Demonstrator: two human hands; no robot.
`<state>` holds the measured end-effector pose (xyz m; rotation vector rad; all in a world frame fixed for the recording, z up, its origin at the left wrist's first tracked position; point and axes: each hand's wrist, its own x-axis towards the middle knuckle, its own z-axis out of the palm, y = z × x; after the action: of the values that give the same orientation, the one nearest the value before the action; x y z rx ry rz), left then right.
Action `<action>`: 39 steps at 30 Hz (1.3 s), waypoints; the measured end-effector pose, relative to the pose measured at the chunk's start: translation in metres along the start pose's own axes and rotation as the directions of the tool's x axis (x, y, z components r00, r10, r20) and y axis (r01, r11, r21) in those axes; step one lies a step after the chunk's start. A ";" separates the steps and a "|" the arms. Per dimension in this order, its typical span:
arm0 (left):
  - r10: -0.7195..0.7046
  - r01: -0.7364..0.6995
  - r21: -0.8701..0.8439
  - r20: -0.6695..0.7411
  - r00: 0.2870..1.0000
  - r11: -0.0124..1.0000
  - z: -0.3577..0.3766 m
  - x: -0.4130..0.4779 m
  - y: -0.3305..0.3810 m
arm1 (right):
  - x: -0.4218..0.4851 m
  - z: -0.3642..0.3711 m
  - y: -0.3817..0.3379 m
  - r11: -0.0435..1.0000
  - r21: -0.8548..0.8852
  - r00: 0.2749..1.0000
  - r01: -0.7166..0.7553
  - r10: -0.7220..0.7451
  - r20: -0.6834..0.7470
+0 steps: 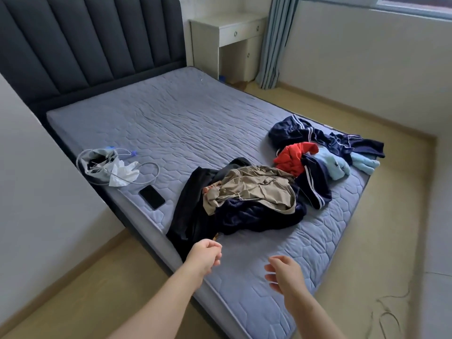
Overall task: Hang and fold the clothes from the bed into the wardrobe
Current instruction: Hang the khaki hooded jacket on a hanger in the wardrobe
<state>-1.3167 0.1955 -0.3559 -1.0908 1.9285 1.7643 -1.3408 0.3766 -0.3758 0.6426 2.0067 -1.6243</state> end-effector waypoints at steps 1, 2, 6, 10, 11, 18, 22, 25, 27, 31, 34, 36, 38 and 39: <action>-0.004 0.004 0.006 -0.004 1.000 1.000 0.008 0.011 0.009 | 0.014 -0.006 -0.004 1.000 -0.006 1.000 -0.013 0.013 0.002; -0.007 0.007 0.007 -0.011 1.000 1.000 0.017 0.023 0.018 | 0.028 -0.012 -0.010 1.000 -0.015 1.000 -0.023 0.023 0.008; -0.032 0.032 -0.010 -0.058 0.998 0.999 0.060 0.070 0.048 | 0.097 -0.042 -0.038 0.994 -0.105 0.998 -0.025 0.031 0.059; -0.140 0.128 -0.091 -0.144 0.980 0.988 0.115 0.105 0.068 | 0.168 -0.080 -0.072 0.967 -0.254 0.989 -0.015 0.051 0.136; -0.178 0.161 -0.117 -0.158 0.971 0.980 0.129 0.111 0.072 | 0.184 -0.091 -0.080 0.957 -0.290 0.985 -0.017 0.066 0.160; -0.350 0.306 -0.221 -0.198 0.916 0.926 0.212 0.163 0.104 | 0.305 -0.130 -0.122 0.870 -0.491 0.966 0.049 0.084 0.245; -0.420 0.368 -0.241 -0.223 0.880 0.898 0.235 0.192 0.109 | 0.350 -0.126 -0.113 0.830 -0.554 0.942 0.062 0.134 0.306; -0.471 0.395 -0.305 -0.243 0.848 0.867 0.249 0.213 0.108 | 0.374 -0.120 -0.102 0.786 -0.608 0.922 0.114 0.144 0.359; -0.497 0.408 -0.341 -0.231 0.837 0.847 0.258 0.225 0.103 | 0.388 -0.117 -0.096 0.737 -0.662 0.903 0.139 0.179 0.389; -0.523 0.415 -0.409 -0.197 0.830 0.813 0.270 0.245 0.093 | 0.420 -0.109 -0.081 0.719 -0.688 0.862 0.094 0.287 0.417; -0.560 0.421 -0.467 -0.208 0.802 0.777 0.268 0.254 0.083 | 0.436 -0.098 -0.072 0.651 -0.757 0.839 0.061 0.376 0.392; -0.588 0.434 -0.495 -0.210 0.781 0.753 0.268 0.254 0.073 | 0.443 -0.094 -0.065 0.599 -0.799 0.828 0.052 0.421 0.370; -0.607 0.442 -0.516 -0.206 0.767 0.734 0.270 0.252 0.062 | 0.450 -0.092 -0.059 0.555 -0.828 0.833 0.075 0.423 0.358; -0.613 0.442 -0.526 -0.205 0.763 0.727 0.271 0.250 0.058 | 0.452 -0.092 -0.057 0.520 -0.845 0.846 0.125 0.388 0.364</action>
<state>-1.5938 0.3681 -0.5363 -2.0355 1.1477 1.7662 -1.7343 0.4838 -0.5992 -0.0468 1.9225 -0.4297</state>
